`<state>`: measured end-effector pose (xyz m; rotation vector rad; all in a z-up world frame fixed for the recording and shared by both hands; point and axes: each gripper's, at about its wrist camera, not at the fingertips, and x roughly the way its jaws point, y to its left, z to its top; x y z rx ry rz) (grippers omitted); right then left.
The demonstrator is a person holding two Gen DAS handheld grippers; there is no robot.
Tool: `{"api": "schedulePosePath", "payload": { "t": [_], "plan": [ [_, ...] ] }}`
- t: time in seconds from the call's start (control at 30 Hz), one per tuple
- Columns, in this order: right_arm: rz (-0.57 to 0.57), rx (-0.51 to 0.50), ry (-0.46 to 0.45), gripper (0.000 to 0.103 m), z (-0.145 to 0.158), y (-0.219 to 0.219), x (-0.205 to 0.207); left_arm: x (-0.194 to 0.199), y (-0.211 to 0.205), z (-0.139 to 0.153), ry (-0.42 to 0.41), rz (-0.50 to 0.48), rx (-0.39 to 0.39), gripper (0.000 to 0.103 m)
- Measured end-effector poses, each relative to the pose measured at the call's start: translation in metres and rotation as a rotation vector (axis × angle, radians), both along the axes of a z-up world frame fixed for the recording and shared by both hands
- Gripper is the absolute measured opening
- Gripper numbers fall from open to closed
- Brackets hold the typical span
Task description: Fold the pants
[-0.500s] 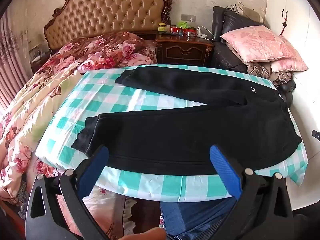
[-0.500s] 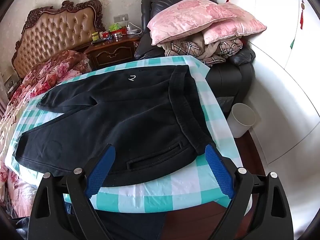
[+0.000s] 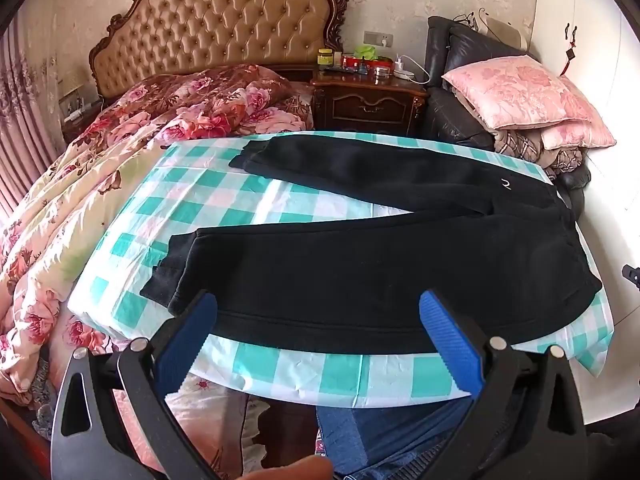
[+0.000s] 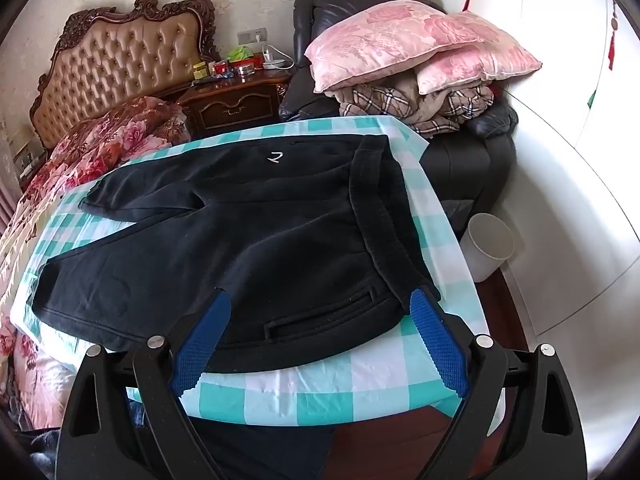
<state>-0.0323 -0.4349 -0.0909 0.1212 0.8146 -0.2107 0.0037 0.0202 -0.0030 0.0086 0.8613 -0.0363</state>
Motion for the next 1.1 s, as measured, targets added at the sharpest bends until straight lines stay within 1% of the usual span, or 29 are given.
{"api": "schedulePosePath", "payload": {
  "t": [0.03, 0.1, 0.47, 1.1],
  "plan": [
    [0.002, -0.002, -0.001, 0.088, 0.0, 0.001, 0.0, 0.0, 0.002, -0.001, 0.001, 0.001, 0.0, 0.101],
    [0.001, -0.002, -0.002, 0.088, 0.001, 0.001, 0.0, -0.002, -0.018, 0.003, -0.003, 0.007, 0.012, 0.101],
    [0.029, 0.004, -0.017, 0.088, 0.003, 0.006, -0.001, -0.001, -0.016, 0.003, -0.002, 0.015, 0.005, 0.101],
    [0.027, 0.008, -0.024, 0.088, 0.001, 0.007, -0.001, 0.0, -0.016, 0.002, -0.002, 0.017, 0.005, 0.101]
  ]
}}
